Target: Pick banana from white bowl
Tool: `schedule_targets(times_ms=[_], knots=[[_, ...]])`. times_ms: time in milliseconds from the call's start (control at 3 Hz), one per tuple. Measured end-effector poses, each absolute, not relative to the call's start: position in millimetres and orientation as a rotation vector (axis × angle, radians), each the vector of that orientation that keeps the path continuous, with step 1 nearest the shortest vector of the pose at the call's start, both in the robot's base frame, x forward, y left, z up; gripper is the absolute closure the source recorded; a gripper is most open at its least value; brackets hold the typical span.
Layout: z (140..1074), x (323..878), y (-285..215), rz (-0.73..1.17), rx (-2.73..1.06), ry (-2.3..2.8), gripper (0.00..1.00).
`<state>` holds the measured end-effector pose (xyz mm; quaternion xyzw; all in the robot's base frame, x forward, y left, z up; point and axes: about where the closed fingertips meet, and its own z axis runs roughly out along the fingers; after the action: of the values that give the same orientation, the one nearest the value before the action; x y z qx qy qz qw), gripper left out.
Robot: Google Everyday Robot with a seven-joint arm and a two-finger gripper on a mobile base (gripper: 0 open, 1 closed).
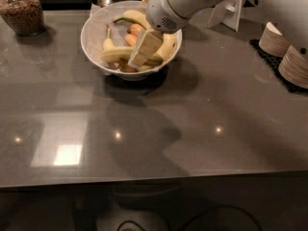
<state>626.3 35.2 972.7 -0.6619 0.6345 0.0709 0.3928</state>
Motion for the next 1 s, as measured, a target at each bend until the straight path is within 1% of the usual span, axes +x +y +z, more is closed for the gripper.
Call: schedule_targets(times_ms=[333, 667, 1000], knots=[[959, 634, 52, 0.217, -1.68, 1.6, 0.29], [947, 637, 62, 0.249, -1.684, 1.604, 0.44], [939, 639, 66, 0.266, -1.685, 1.61, 0.49]])
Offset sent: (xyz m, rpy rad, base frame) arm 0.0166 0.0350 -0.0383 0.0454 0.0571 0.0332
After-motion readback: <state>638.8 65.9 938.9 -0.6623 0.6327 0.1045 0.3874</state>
